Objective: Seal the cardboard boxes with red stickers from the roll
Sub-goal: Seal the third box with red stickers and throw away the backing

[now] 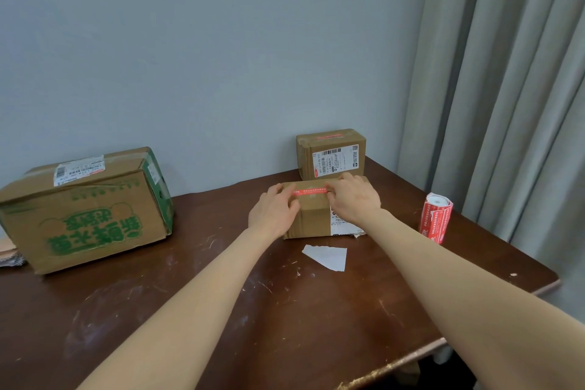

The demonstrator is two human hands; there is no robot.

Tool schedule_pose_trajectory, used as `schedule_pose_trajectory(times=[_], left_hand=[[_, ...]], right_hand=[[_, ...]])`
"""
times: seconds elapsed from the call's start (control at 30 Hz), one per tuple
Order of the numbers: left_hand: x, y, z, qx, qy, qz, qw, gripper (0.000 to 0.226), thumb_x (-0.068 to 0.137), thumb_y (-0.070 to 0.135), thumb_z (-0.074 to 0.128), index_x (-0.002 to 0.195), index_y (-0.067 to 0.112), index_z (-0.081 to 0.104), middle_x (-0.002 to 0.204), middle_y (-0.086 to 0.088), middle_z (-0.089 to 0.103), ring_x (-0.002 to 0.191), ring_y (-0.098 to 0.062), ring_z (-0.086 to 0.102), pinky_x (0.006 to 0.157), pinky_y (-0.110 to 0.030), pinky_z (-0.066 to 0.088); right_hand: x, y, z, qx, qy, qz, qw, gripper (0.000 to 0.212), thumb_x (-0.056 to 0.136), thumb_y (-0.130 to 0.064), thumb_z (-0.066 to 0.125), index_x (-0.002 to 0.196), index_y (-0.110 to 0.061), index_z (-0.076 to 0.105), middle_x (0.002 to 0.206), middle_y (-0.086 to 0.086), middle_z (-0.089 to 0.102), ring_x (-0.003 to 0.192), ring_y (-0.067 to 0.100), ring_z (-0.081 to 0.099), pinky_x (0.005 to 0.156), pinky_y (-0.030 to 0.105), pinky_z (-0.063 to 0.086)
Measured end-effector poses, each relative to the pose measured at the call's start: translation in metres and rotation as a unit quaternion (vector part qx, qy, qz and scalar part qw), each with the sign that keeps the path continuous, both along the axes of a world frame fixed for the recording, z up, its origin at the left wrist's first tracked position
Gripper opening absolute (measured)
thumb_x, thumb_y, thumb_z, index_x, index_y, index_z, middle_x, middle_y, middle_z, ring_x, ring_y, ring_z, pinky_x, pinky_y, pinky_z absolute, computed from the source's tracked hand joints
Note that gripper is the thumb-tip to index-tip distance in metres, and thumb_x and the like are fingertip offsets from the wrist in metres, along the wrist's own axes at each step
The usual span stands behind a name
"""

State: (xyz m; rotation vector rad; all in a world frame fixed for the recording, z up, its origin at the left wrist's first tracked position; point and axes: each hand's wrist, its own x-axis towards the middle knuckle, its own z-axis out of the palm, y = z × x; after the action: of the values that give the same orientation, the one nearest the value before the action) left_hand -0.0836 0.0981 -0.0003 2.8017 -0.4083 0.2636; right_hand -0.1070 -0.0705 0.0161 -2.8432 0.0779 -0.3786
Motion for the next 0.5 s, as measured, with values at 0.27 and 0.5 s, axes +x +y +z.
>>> schedule_pose_trajectory(times=[0.27,0.5], left_hand=[[-0.006,-0.004,0.003,0.049,-0.005,-0.019,0.999,0.041,0.102,0.034,0.027,0.14,0.041,0.042,0.153,0.0,0.03,0.134,-0.026,0.034,0.096,-0.042,0.043],[-0.007,0.0,0.004,0.01,-0.035,-0.021,0.999,0.039,0.101,0.031,0.036,0.137,0.025,0.051,0.148,-0.004,0.038,0.126,-0.023,0.047,0.094,-0.037,0.046]], right_hand=[[-0.008,0.005,-0.004,-0.039,0.002,0.0,0.999,0.039,0.1,-0.029,0.034,0.127,-0.031,0.062,0.126,0.004,0.05,0.12,0.026,0.04,0.103,0.04,0.033],[-0.012,0.005,0.005,-0.034,0.002,0.0,0.999,0.036,0.096,-0.022,0.038,0.11,-0.024,0.072,0.112,0.004,0.059,0.107,0.027,0.048,0.088,0.042,0.048]])
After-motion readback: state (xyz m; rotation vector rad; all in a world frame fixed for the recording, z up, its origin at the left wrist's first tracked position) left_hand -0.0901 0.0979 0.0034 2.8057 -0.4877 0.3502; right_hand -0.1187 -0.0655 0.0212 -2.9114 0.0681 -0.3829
